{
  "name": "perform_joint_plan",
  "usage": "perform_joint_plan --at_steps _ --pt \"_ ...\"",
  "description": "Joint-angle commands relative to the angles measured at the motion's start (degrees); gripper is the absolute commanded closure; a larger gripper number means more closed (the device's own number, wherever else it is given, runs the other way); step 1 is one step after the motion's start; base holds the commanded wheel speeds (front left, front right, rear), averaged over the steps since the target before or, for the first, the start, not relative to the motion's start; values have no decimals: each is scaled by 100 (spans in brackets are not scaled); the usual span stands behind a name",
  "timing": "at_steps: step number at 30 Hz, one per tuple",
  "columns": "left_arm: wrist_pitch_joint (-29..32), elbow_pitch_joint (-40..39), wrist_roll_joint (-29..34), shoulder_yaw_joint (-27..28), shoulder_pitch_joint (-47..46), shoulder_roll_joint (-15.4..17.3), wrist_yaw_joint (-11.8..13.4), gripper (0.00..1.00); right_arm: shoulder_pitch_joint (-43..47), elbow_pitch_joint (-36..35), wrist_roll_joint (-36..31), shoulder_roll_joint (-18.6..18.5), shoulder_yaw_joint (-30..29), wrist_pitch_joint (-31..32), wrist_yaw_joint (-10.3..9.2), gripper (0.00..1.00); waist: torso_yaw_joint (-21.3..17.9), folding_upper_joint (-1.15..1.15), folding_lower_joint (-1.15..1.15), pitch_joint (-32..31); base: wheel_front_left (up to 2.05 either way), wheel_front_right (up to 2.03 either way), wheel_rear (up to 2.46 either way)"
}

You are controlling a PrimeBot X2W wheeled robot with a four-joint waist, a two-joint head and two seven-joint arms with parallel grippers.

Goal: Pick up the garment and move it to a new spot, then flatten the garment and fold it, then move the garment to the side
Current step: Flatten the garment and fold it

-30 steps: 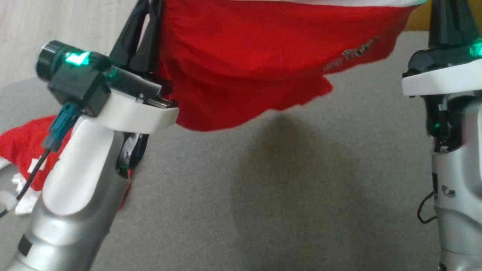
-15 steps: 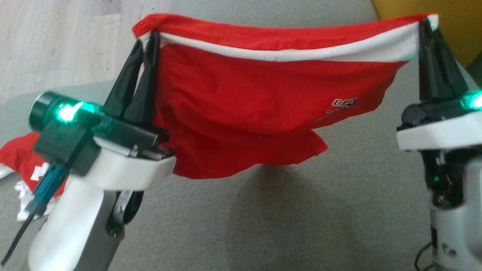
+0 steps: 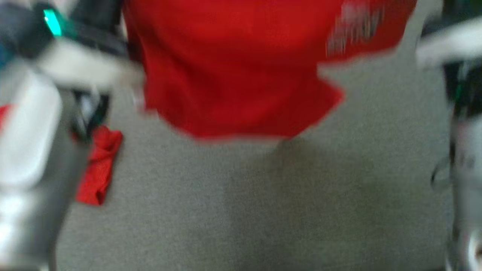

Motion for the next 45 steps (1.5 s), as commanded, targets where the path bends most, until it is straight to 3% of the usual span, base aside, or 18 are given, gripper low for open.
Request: perform_joint_plan --at_steps 1,5,11,15,22,28,29,34,39,45 --pt "-46 364 -73 352 -877 125 -153 100 -862 338 -13 -74 240 -186 39 100 -123 0 -1 720 0 0 0" --pt "-370 1684 15 344 -2253 55 -431 100 -2382 1826 -122 -200 460 -807 39 100 -194 0 -1 1287 0 0 0" --pt "-1263 3199 87 211 -3641 -176 -607 100 -3761 3507 -399 -63 73 -1943 39 100 -221 0 -1 1674 0 0 0" --pt "-1560 3743 -24 -54 -3714 -346 -658 100 -3795 4289 -500 -22 181 -2123 39 100 -189 0 -1 1759 0 0 0" --pt "-1695 3923 -592 -839 -2766 -456 -671 100 -3047 5377 -18 -310 1151 -2029 39 100 -47 0 -1 1726 0 0 0" --pt "-1708 3502 -954 -1433 -1504 -129 -672 100 -2242 5344 1072 -793 2430 -1486 39 100 46 0 -1 1461 0 0 0" --pt "-1708 3502 -954 -1433 -1504 -129 -672 100 -2242 5344 1072 -793 2430 -1486 39 100 46 0 -1 1461 0 0 0" --pt "-1709 3073 -1023 -1660 -620 140 -673 100 -1655 4760 2001 -1509 3340 -1016 39 100 117 0 -1 1223 0 0 0" --pt "-1709 2725 -934 -1763 20 291 -673 100 -1193 4283 2767 -2104 3868 -618 39 100 145 0 -1 956 0 0 0" --pt "-1710 2292 -835 -1609 710 243 -616 100 -722 3815 3348 -2509 4233 -379 39 100 134 0 -1 586 0 0 0"
